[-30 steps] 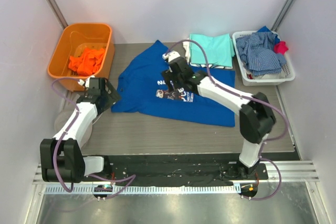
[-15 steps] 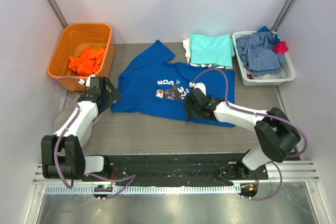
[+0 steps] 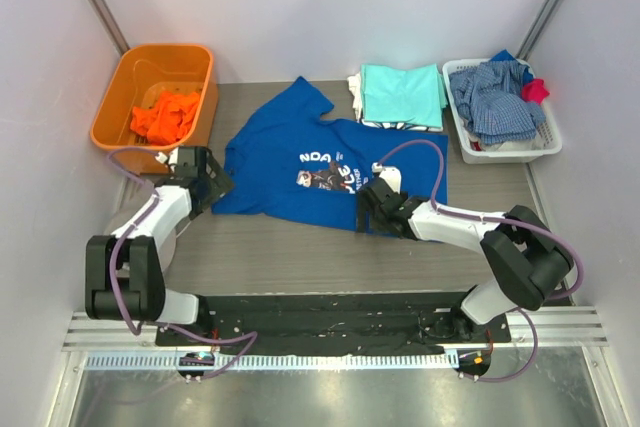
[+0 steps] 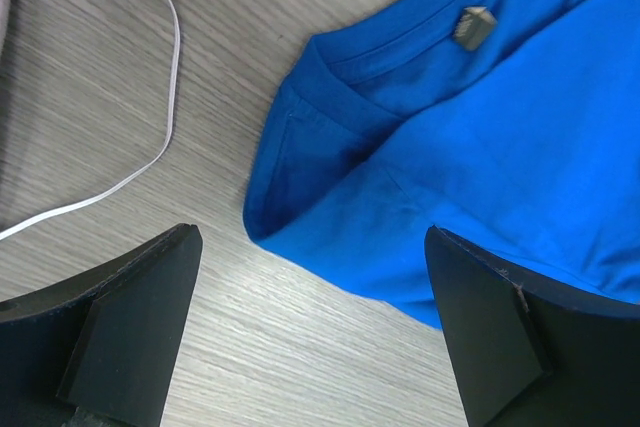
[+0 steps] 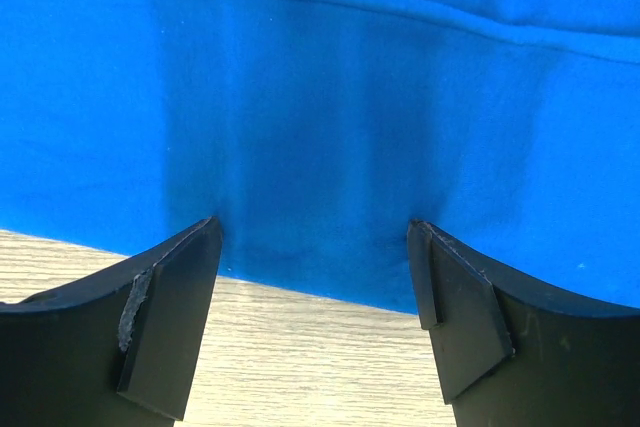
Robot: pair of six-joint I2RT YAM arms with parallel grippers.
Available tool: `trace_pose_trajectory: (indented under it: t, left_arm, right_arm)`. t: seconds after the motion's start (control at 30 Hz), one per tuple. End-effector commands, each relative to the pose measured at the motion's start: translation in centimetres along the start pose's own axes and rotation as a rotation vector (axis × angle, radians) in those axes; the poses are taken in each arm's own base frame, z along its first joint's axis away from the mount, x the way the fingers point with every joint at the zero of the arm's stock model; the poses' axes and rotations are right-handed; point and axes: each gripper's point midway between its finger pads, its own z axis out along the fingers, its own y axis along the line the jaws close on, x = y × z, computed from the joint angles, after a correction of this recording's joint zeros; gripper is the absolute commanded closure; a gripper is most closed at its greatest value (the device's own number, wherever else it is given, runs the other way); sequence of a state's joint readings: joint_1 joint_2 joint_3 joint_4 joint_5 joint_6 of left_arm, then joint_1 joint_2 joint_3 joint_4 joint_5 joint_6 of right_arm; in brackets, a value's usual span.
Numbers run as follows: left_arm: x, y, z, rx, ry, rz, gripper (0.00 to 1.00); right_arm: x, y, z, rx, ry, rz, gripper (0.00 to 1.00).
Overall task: Fold and stack the t-shirts
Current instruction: Fold the tshirt
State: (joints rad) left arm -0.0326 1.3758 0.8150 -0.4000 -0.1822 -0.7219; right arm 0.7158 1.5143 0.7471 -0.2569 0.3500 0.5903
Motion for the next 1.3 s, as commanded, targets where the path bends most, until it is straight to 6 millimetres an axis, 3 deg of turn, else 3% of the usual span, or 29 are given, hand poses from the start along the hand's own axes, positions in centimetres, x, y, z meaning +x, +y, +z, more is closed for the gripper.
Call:
trace_pose_trajectory:
  t: [0.0,0.13,0.4,0.67,0.93,1.27]
  left_arm:
    - [-2.1,-1.7,1.0,0.03,-0.043,-0.014,0.0]
    - [-2.3,-2.4,2.4,0.021,-0.017,-0.006,0.0]
    - [-4.0,-3.3,3.2,0.012,-0.044,0.006,0.0]
    - [-2.8,-3.2,3.8,0.024,-0.013,-0.002,0.04]
    - [-1.9,-3.4,4.4,0.04,0.017,-0.012,0.21]
    - [-0.4,-2.8,5.3,0.029,0.051,-0.014,0.27]
  right_arm:
    - [-0.5,0.5,-0.2,-0.024,-0.028,0.067,0.18]
    - [0.1,0.5,-0.1,-0.029,-0.012,0.068,0.17]
    - [0.2,0.4,-0.2,-0.028,-0.016,0.075,0.17]
    - [0.3,0.3,0.1,-0.023,-0.009,0.068,0.18]
    - [0.4,0.4,0.2,-0.024,-0.006,0.068,0.17]
    - [0.5,0.5,0.3,-0.023,-0.002,0.067,0.18]
